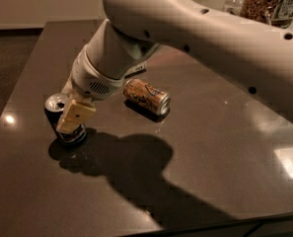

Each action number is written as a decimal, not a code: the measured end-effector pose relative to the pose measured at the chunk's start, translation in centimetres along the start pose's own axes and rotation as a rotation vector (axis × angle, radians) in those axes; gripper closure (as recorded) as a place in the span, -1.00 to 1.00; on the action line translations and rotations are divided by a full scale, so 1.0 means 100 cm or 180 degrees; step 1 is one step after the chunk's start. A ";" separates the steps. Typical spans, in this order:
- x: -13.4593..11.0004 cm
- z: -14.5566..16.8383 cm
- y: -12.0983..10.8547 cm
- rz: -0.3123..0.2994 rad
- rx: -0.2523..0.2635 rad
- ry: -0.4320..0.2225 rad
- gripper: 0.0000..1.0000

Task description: Move pepsi can near orange can

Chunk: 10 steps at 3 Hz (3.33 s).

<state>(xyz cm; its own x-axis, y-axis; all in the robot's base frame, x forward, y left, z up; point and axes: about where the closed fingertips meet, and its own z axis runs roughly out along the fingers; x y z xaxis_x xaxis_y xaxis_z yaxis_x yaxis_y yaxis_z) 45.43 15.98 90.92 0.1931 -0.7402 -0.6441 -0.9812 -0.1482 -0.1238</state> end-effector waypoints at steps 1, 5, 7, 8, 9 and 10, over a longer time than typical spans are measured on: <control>-0.006 -0.004 0.002 -0.0015 -0.0021 -0.0070 0.28; 0.060 -0.068 -0.028 0.0370 0.0389 0.0239 1.00; 0.098 -0.080 -0.038 0.0564 0.0462 0.0134 0.04; 0.096 -0.079 -0.037 0.0550 0.0461 0.0138 -0.57; 0.094 -0.079 -0.036 0.0540 0.0460 0.0141 -1.00; 0.094 -0.079 -0.036 0.0540 0.0460 0.0141 -1.00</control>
Offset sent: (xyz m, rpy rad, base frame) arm 0.0048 -0.0191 0.0289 0.0216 -0.0087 -0.0327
